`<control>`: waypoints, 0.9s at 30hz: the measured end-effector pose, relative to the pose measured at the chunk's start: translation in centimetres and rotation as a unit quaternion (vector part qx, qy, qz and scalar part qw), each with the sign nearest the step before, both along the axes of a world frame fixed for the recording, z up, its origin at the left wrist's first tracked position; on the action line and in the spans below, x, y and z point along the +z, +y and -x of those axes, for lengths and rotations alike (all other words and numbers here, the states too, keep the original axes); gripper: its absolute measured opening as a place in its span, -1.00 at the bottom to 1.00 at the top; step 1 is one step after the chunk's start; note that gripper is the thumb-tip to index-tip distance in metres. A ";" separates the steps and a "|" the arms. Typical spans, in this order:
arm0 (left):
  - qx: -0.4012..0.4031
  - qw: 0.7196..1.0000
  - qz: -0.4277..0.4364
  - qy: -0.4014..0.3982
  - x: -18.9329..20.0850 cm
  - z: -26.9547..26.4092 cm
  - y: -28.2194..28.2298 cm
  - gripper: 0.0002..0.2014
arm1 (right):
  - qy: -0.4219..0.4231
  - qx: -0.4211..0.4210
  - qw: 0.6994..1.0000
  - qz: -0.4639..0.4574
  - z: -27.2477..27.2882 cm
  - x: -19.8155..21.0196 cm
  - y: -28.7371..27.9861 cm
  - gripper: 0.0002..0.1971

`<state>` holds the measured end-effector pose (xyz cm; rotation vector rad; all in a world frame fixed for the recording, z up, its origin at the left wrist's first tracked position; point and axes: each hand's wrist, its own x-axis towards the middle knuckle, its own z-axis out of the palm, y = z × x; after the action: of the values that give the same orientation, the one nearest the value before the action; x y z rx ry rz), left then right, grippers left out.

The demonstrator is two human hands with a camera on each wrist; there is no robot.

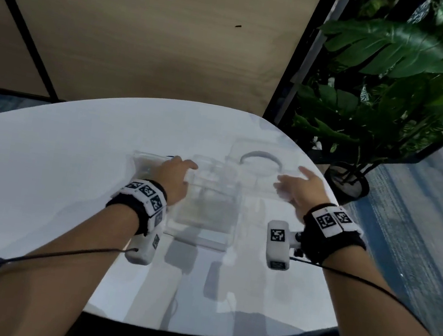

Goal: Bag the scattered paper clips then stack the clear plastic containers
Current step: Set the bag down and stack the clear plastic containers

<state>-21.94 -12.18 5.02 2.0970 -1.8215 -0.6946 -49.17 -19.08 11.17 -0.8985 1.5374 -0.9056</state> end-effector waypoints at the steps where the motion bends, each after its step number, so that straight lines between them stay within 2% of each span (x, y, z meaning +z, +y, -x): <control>1: 0.032 0.999 0.002 0.023 0.1 -1.0 0.6 -0.55 | -0.030 0.023 0.999 -0.021 -1.2 0.0 1.3 -0.38; 3: 0.064 0.997 -0.010 0.050 0.1 -2.6 2.0 -0.55 | -0.027 0.056 0.997 -0.053 -3.2 -1.0 3.2 -0.34; 6: 0.070 0.993 -0.016 0.091 0.0 -3.3 4.1 -0.61 | -0.041 0.075 0.993 -0.082 -5.1 -3.6 5.3 -0.34; 9: 0.072 0.986 -0.042 0.146 -1.1 -2.9 5.5 -0.65 | -0.061 0.055 0.991 -0.106 -5.8 -5.8 6.1 -0.48; 11: 0.085 0.985 -0.033 0.148 -1.9 -2.6 5.7 -0.68 | -0.044 0.042 0.992 -0.113 -6.0 -6.6 6.4 -0.57; 13: 0.096 0.982 -0.029 0.159 -2.7 -2.4 5.8 -0.60 | 0.008 0.064 0.994 -0.093 -6.1 -7.3 6.9 -0.43; 16: 0.123 0.973 -0.009 0.196 -2.3 -1.6 6.0 -0.48 | 0.184 0.124 0.974 -0.045 -6.5 -7.9 7.3 -0.48; 18: 0.136 0.969 -0.007 0.205 -2.2 -1.3 5.9 -0.44 | 0.311 0.157 0.937 -0.010 -6.6 -7.5 7.5 -0.46; 21: 0.150 0.962 -0.016 0.227 -1.9 -0.8 5.8 -0.44 | 0.470 0.210 0.857 0.017 -6.2 -7.4 7.5 -0.48; 22: 0.150 0.962 -0.018 0.226 -2.0 -0.8 5.7 -0.43 | 0.501 0.222 0.836 0.015 -6.0 -7.4 7.5 -0.51; 23: 0.149 0.962 -0.020 0.229 -2.0 -0.7 5.7 -0.42 | 0.509 0.223 0.831 0.012 -5.9 -7.7 7.5 -0.54; 27: 0.125 0.960 -0.034 0.248 -2.6 -0.4 5.4 -0.39 | 0.459 0.234 0.857 0.011 -6.0 -8.4 7.2 -0.53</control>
<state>-21.52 -6.81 2.42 1.9181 -1.2548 -1.1027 -43.21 -11.87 2.73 -1.7858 1.9311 -0.0918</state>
